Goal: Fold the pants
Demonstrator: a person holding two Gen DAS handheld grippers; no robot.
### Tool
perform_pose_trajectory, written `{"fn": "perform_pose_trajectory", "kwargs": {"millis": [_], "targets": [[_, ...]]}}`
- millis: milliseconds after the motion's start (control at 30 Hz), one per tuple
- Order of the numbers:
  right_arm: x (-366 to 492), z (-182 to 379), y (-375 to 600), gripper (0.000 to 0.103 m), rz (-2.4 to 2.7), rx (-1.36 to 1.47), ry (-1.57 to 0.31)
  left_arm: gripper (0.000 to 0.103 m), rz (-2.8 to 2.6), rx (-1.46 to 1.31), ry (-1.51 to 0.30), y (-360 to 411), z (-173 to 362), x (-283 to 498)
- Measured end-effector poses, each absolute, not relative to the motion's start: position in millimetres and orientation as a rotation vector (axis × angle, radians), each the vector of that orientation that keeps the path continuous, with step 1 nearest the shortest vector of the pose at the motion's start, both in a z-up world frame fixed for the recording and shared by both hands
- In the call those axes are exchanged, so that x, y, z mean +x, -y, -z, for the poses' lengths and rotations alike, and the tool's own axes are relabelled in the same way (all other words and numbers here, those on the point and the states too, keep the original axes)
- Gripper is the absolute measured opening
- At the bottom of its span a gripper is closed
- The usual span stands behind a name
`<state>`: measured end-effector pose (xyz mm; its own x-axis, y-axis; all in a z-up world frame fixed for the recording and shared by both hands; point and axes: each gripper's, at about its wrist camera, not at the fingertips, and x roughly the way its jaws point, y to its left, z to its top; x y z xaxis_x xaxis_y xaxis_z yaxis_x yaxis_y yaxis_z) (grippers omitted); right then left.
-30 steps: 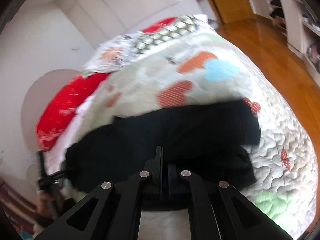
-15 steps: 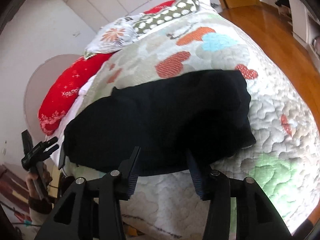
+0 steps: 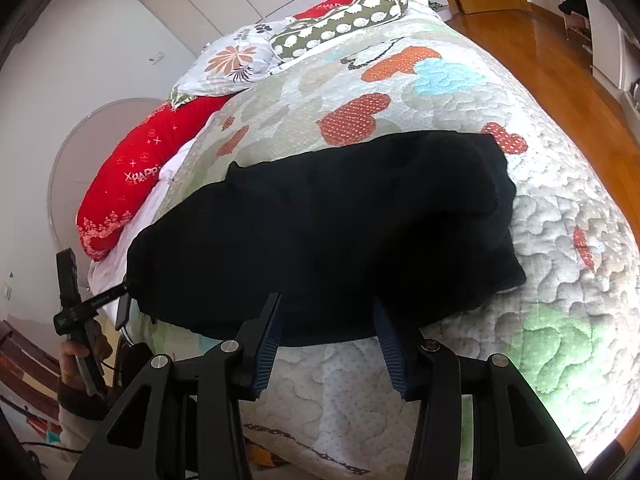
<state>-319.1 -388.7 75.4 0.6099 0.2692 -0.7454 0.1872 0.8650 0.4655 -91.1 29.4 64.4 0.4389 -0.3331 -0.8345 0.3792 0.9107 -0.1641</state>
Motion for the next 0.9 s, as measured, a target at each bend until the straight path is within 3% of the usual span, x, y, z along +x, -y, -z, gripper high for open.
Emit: {"fn": "perform_pose_trajectory", "kwargs": {"millis": [133, 300, 400, 433, 500, 600, 633, 667, 700, 733, 900], "targets": [[-316.1, -88.3, 380.7, 0.049, -0.088, 0.508, -0.9, 0.007, 0.411, 0.041, -0.991, -46.2, -80.0, -80.2], [-315.4, -79.7, 388.8, 0.049, -0.014, 0.476, -0.968, 0.008, 0.374, 0.057, -1.041, -48.3, -53.0, -78.5], [-321.1, -87.2, 396.3, 0.049, 0.003, 0.475, -0.95, 0.015, 0.371, 0.015, -1.048, -53.9, -55.6, -77.6], [-323.3, -91.2, 400.0, 0.051, 0.008, 0.483, -0.933, 0.018, 0.367, 0.019, -1.045, -54.8, -58.9, -79.0], [-322.1, -90.1, 409.2, 0.067, 0.045, 0.518, -0.92, 0.018, 0.34, 0.065, -1.011, -53.3, -68.1, -85.2], [-306.8, -68.9, 428.9, 0.069, 0.061, 0.647, -0.902, 0.016, 0.338, 0.094, -0.979, -51.4, -75.9, -87.1], [-302.2, -63.6, 434.1, 0.059, 0.087, 0.669, -0.89, 0.016, 0.343, 0.09, -0.986, -51.3, -75.3, -86.0], [-298.5, -62.2, 435.5, 0.028, 0.096, 0.665, -0.874, 0.016, 0.337, 0.097, -0.988, -50.7, -74.3, -85.3], [-296.8, -63.1, 433.4, 0.011, 0.094, 0.651, -0.872, 0.016, 0.33, 0.108, -0.988, -49.9, -73.8, -85.5], [-296.9, -69.7, 424.4, 0.003, 0.079, 0.601, -0.869, 0.016, 0.329, 0.107, -0.99, -49.8, -74.0, -86.2], [-311.3, -80.5, 402.7, 0.005, 0.094, 0.457, -0.912, 0.016, 0.332, 0.078, -0.946, -54.1, -94.6, -99.6]]}}
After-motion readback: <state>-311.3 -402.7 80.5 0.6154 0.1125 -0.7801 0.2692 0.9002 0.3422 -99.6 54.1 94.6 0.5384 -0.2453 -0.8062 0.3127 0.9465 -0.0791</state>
